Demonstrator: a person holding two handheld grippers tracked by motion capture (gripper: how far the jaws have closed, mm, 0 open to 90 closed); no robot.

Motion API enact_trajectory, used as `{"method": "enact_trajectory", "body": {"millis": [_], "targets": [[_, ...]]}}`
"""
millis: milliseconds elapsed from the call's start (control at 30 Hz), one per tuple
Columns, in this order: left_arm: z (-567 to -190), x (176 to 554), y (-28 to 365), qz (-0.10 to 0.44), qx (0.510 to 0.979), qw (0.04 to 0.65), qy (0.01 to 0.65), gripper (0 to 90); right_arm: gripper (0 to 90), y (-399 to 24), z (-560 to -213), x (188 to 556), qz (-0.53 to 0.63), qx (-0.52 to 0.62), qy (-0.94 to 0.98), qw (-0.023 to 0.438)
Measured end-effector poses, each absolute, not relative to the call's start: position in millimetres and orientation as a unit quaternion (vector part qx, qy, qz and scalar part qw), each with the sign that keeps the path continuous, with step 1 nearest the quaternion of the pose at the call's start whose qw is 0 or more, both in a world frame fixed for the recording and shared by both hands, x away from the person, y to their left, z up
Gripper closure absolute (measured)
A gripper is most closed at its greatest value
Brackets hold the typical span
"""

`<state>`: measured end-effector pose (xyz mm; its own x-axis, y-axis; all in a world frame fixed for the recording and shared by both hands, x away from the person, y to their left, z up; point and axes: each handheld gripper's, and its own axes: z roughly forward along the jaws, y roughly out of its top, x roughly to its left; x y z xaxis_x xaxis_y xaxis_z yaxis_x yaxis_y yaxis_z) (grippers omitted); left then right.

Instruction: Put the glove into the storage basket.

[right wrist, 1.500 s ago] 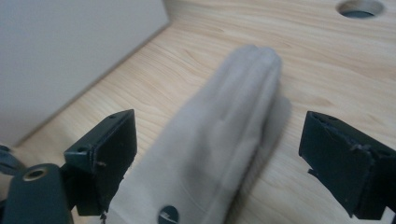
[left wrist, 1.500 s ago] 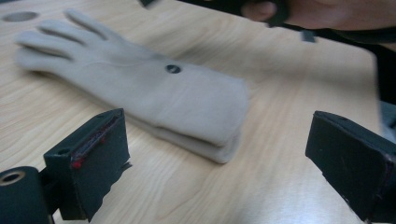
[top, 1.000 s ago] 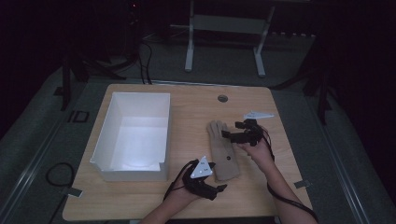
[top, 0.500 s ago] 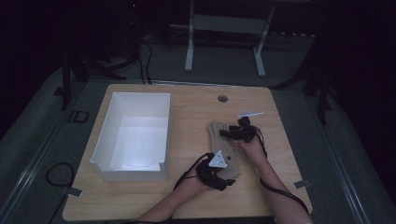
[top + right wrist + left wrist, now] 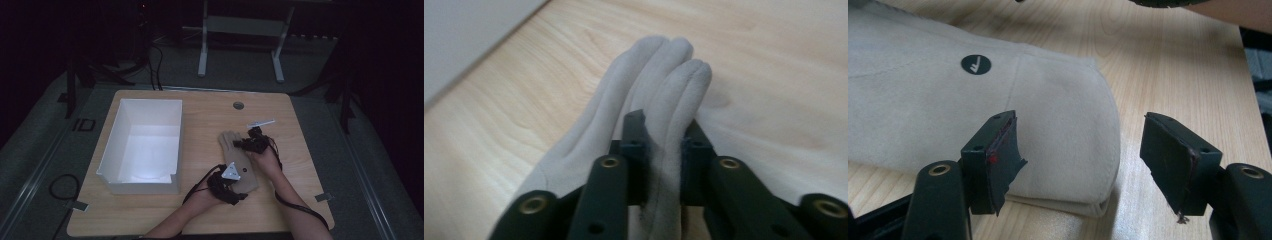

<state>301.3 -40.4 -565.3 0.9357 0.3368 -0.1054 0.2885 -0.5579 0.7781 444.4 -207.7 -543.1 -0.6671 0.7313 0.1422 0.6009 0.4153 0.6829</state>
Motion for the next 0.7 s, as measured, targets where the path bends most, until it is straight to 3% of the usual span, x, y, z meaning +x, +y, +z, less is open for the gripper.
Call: {"method": "enact_trajectory", "body": {"millis": [133, 433, 567, 700], "targets": [[-566, 299, -39, 0.034, 0.885, 0.43, 0.178, 31.7, 80.5, -199, -538, 435, 0.356, 0.376, 0.845, 0.135], [-569, 291, -44, 0.081, 0.898, 0.404, 0.155, 31.6, 80.7, -202, -537, 437, 0.359, 0.389, 0.839, 0.123], [-569, 288, -47, 0.12, 0.903, 0.384, 0.149, 44.9, 81.0, -201, -538, 438, 0.358, 0.391, 0.839, 0.12], [-567, 293, -44, 0.137, 0.897, 0.382, 0.173, 75.7, 81.2, -203, -539, 438, 0.364, 0.397, 0.835, 0.111]]}}
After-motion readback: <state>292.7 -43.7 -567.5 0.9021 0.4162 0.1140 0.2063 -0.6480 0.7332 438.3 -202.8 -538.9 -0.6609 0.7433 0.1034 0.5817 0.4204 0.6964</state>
